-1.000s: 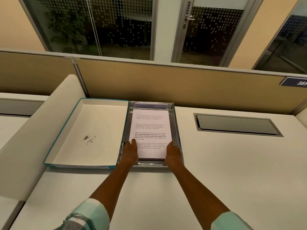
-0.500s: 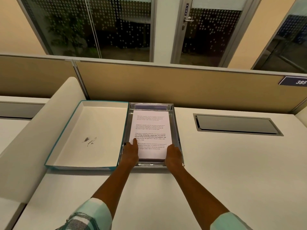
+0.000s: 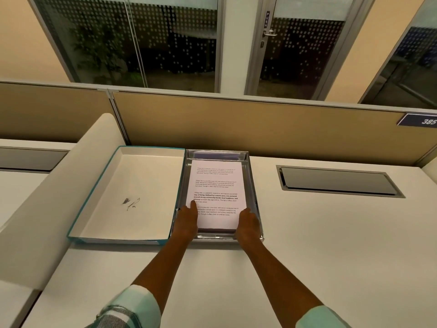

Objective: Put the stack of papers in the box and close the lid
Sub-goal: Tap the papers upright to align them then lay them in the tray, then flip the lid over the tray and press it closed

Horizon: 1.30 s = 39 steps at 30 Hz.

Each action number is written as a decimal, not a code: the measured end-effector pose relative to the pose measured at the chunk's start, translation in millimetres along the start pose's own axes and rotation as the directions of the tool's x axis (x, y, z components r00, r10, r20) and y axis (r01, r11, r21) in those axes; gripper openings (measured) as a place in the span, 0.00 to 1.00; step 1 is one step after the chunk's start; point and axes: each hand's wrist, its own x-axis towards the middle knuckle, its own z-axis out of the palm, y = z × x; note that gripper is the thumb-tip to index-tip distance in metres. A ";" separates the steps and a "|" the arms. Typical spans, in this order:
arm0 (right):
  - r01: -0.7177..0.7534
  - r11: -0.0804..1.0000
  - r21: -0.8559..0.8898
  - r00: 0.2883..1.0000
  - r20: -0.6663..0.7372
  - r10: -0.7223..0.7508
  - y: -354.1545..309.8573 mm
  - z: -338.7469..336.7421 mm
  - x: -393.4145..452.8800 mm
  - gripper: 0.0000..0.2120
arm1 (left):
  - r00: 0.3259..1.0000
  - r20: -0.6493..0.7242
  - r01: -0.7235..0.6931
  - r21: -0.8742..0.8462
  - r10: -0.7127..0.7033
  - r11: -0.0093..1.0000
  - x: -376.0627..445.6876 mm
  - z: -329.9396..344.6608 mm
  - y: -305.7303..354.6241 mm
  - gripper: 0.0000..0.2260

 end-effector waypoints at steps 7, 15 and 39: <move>-0.159 0.892 0.422 0.987 0.067 0.144 3.6 5.8 6.2 0.29 | 0.977 0.213 0.029 -0.159 0.005 0.987 -6.2 -36.4 12.0 0.22; 0.404 0.914 -0.027 0.914 0.034 -0.403 -20.4 -1.7 -5.8 0.50 | 0.995 -0.085 -0.090 -0.398 0.061 0.913 -15.0 -93.9 23.9 0.34; 0.870 0.336 -0.360 0.479 0.459 -0.749 -96.3 126.1 -80.5 0.11 | 0.632 0.097 0.223 -0.973 -0.769 0.061 -97.2 -108.8 -159.3 0.22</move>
